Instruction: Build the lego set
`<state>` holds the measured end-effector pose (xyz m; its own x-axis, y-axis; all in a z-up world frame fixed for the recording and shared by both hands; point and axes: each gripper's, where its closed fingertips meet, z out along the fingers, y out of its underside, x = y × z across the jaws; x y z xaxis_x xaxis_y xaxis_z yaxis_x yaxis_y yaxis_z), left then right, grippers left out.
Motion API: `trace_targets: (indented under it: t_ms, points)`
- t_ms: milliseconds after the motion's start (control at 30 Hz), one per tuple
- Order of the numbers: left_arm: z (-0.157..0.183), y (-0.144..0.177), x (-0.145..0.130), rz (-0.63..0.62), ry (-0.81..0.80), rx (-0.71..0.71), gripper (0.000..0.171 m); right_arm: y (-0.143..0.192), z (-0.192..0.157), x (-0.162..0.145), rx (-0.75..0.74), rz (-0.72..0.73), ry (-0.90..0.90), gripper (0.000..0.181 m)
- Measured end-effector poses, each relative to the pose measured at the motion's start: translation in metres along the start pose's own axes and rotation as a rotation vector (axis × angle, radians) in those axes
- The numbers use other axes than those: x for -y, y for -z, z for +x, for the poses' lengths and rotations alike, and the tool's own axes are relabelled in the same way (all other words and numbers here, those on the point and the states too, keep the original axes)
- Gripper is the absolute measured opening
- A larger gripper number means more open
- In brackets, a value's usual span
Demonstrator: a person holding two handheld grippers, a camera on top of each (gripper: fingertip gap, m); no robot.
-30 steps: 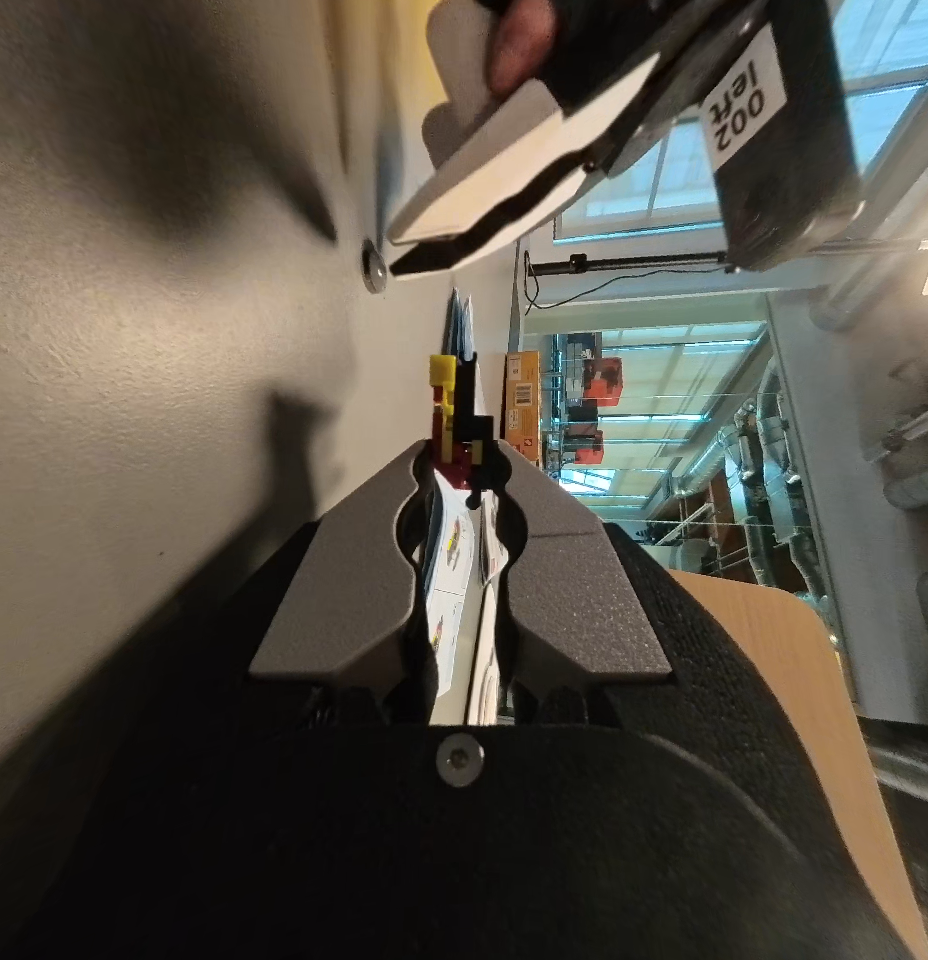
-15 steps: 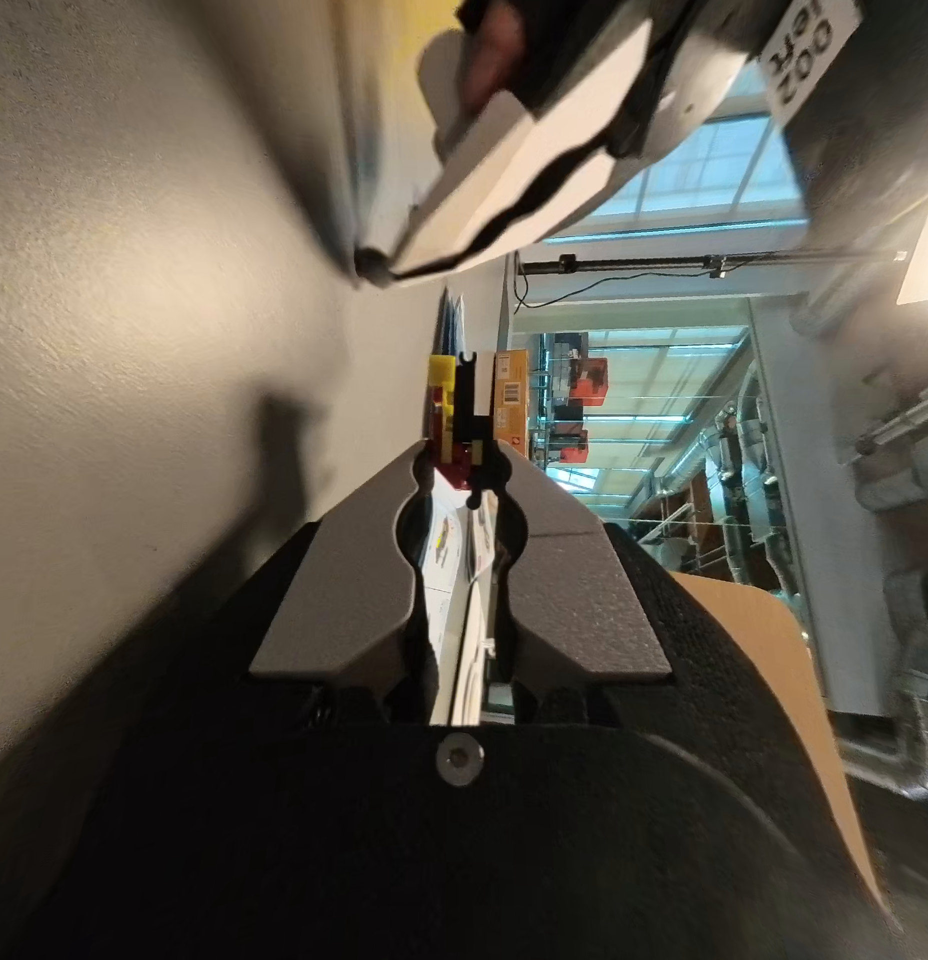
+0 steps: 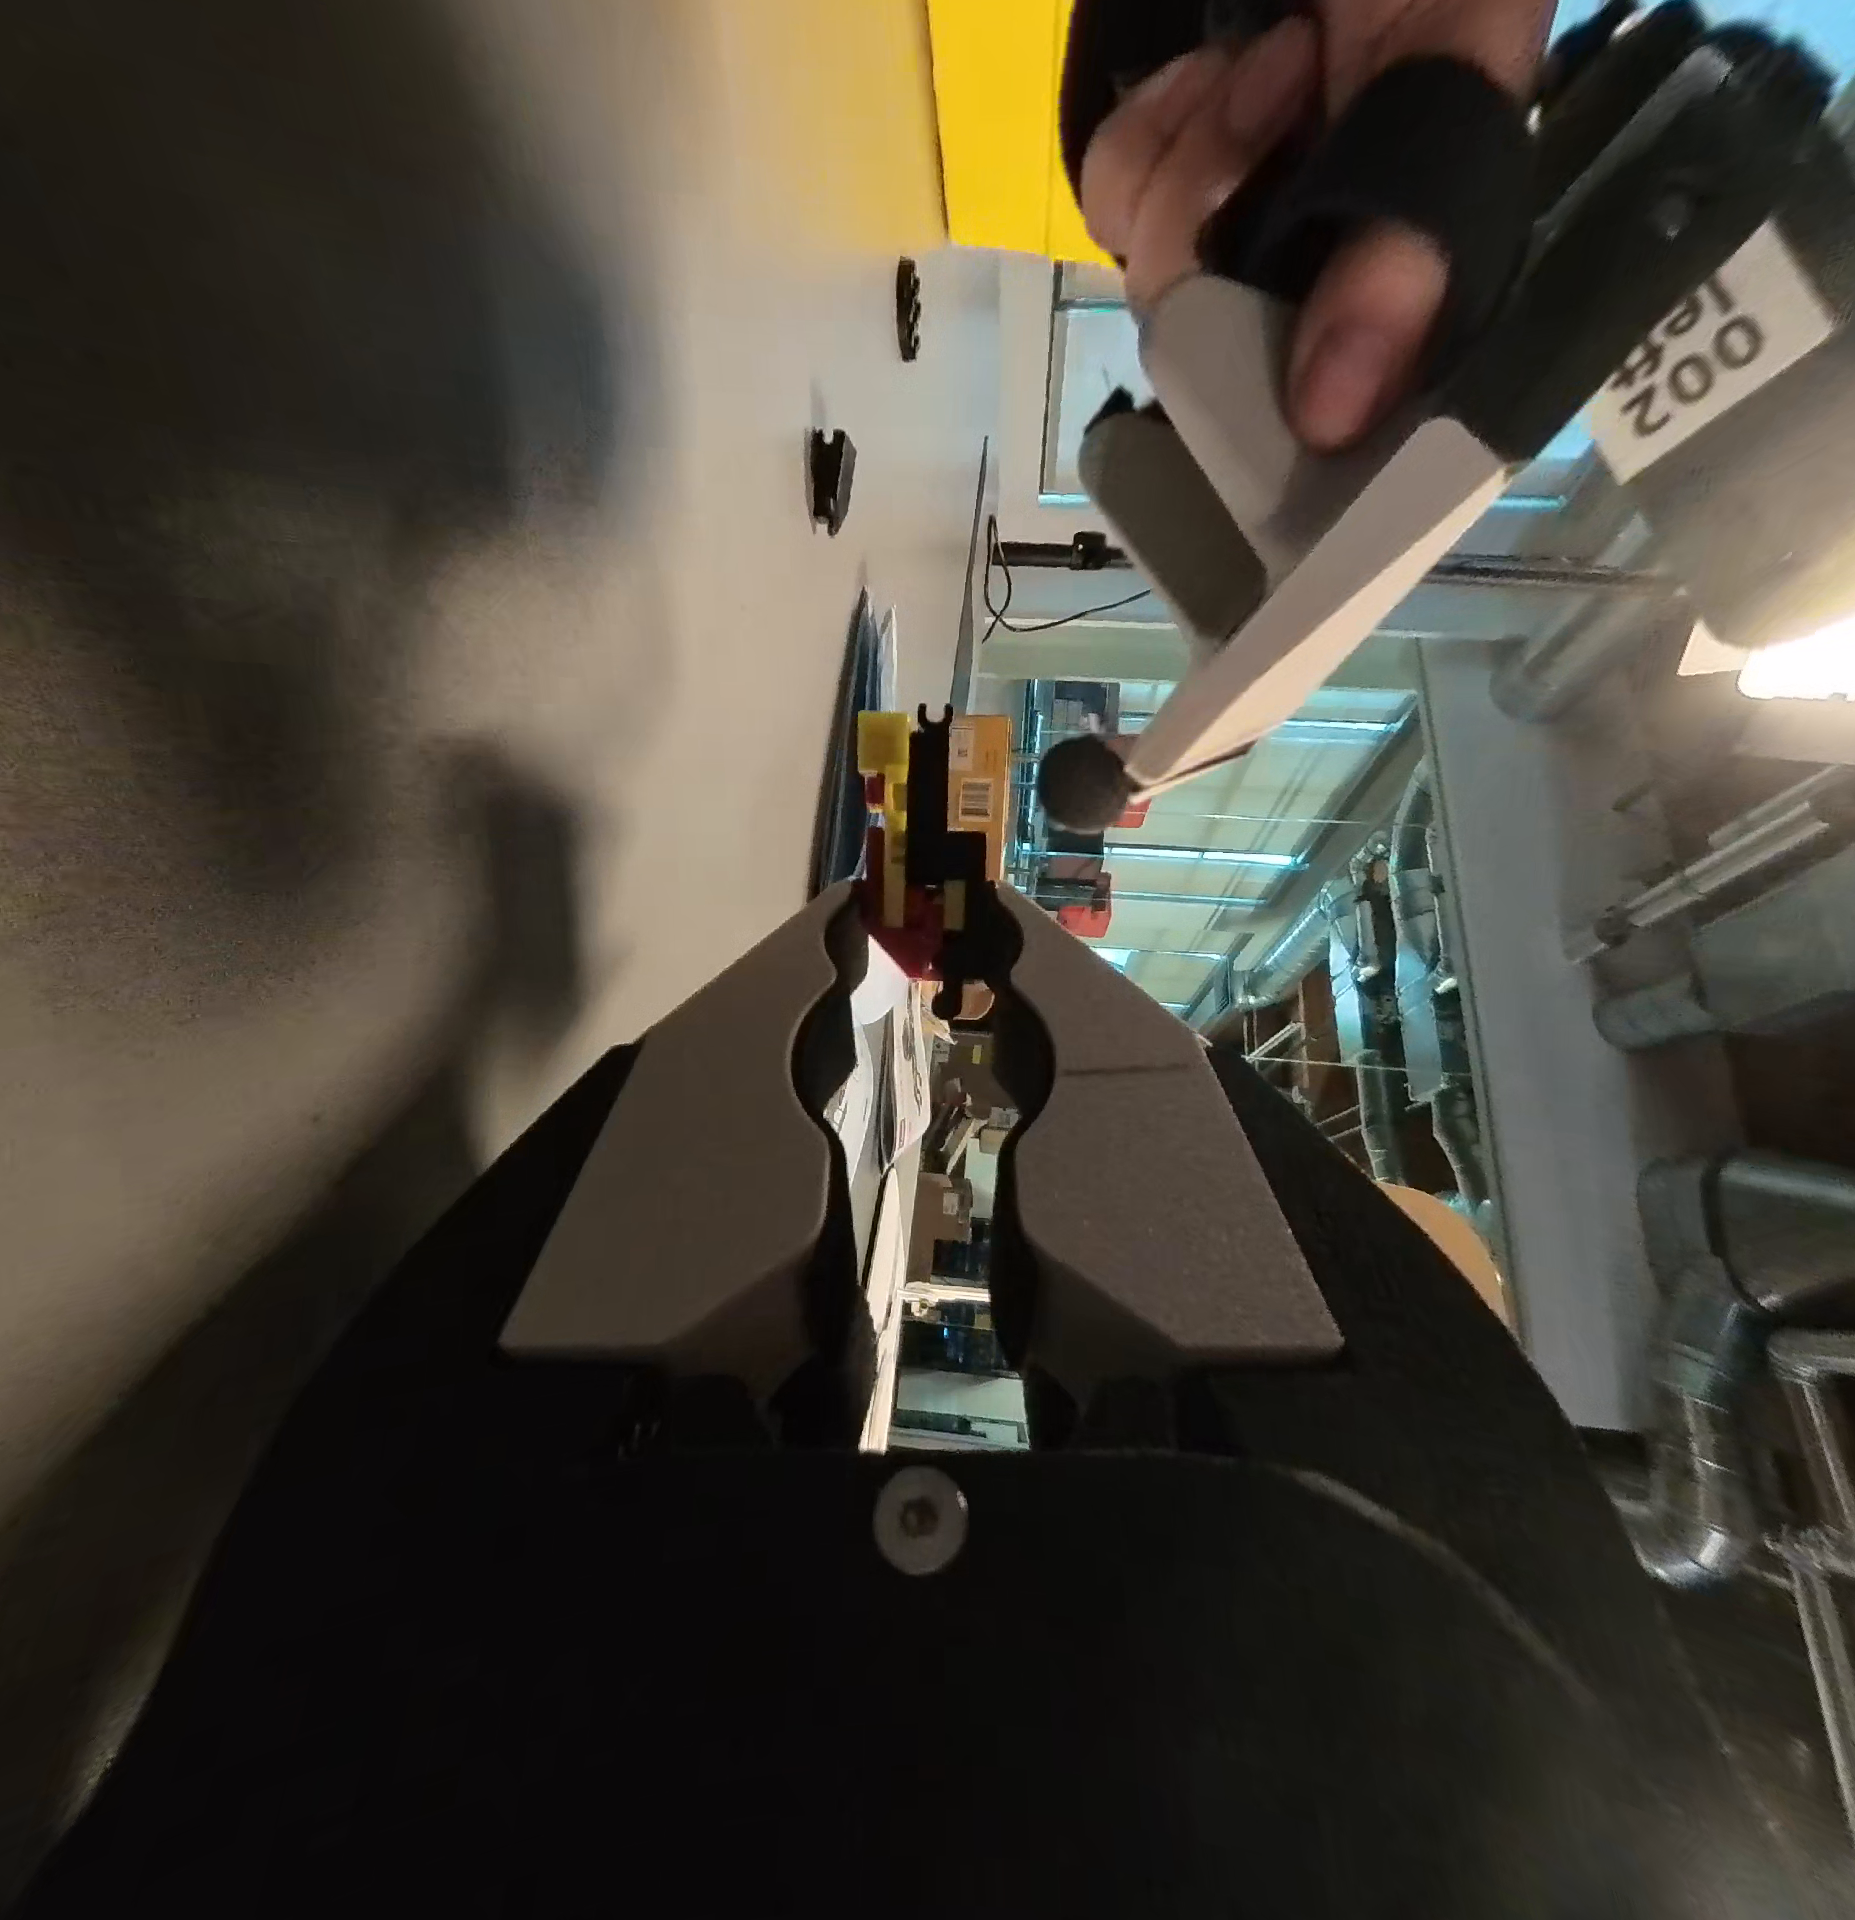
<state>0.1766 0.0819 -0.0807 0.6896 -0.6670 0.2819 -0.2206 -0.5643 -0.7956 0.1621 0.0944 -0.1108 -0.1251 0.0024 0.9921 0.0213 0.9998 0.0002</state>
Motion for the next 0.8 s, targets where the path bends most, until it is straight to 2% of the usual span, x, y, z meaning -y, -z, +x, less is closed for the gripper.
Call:
trace_targets:
  t_ms: [200,467,567,667,800]
  points:
    - [-0.008,-0.007,-0.012,-0.053,0.123,-0.05,0.0,0.0,0.0,0.001,0.002,0.004,0.0,0.019]
    - [-0.017,-0.013,-0.022,-0.104,0.145,-0.012,0.002,-0.001,0.0,-0.001,0.006,0.0,-0.002,0.019]
    - [-0.02,-0.009,-0.019,-0.067,0.12,0.025,0.008,-0.001,0.0,-0.001,0.009,-0.001,-0.013,0.019]
    - [-0.027,-0.002,-0.013,0.021,0.049,0.1,0.008,-0.003,-0.002,-0.004,0.022,-0.009,-0.028,0.019]
    - [-0.032,0.005,-0.023,0.076,-0.025,0.189,0.008,-0.004,-0.004,-0.007,0.04,-0.017,-0.045,0.019]
